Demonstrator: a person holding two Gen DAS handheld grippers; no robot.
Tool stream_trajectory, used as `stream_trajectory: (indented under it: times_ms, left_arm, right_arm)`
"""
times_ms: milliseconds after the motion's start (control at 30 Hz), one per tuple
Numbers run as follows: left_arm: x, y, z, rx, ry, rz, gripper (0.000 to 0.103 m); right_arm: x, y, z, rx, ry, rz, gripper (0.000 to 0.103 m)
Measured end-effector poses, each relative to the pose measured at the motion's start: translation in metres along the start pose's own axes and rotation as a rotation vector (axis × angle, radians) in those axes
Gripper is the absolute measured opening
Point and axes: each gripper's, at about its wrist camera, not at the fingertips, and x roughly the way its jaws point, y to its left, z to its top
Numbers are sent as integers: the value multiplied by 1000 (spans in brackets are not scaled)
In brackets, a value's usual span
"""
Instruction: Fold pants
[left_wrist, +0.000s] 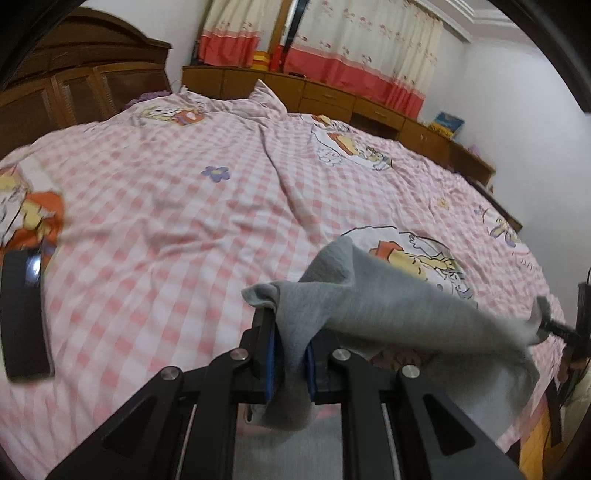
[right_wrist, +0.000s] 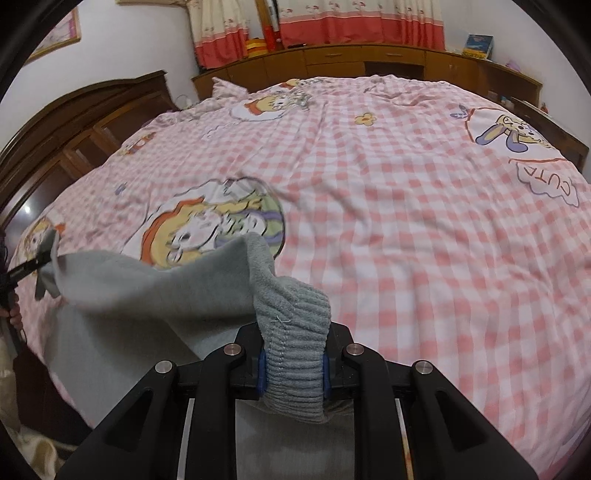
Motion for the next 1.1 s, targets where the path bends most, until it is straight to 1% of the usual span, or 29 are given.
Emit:
stream_trajectory:
  times_ms: [100, 200, 300, 367, 433, 500, 567, 600, 633, 700, 800, 833, 967, 1033, 1100]
  left_arm:
    - [-9, 3, -21, -33, 2, 1, 13]
    - [-5, 5, -45, -23, 44, 53, 15]
    - [3, 11, -60, -45, 94, 73, 16]
    - [2, 11, -66, -55, 93, 95, 21]
    - [-1, 8, -69, -51, 83, 126, 31]
    - [-3, 5, -70, -39, 78, 164, 40]
    - [-6, 4, -73, -21, 81, 188, 44]
    - [-7, 3, -74, -19, 84, 193, 46]
    - [-8, 3, -76, -19, 85, 194, 49]
    - [-12, 1, -79, -23, 88, 194, 54]
    - [-15, -2, -83, -29, 105, 197, 62]
    - [-17, -3, -85, -32, 112, 199, 64]
    - [-26, -10, -92, -37, 117, 196, 65]
    - [-32, -14, -95, -36, 115, 191, 70]
    - [-37, -20, -97, -35, 118, 179, 72]
  right_arm:
    - [3, 6, -19, -25, 38, -26, 21]
    - [8, 9, -37, -30, 75, -27, 21]
    - [16, 12, -53, -44, 116, -70, 23]
    - [18, 12, -61, -35, 129, -81, 25]
    - [16, 9, -66, -14, 119, -82, 27]
    - [12, 4, -68, 14, 106, -75, 32]
    - [8, 0, -72, 41, 101, -66, 37]
    - [6, -1, -73, 46, 101, -69, 41]
    - [4, -2, -74, 46, 101, -73, 43]
    - [-1, -1, -77, 37, 101, -87, 51]
    - [-6, -2, -82, 28, 102, -110, 58]
    - [-8, -3, -83, 32, 102, -110, 58]
    - [-16, -4, -87, 52, 94, -111, 58]
    - [-20, -4, -90, 56, 87, -114, 58]
    - [-25, -3, -93, 60, 83, -118, 58]
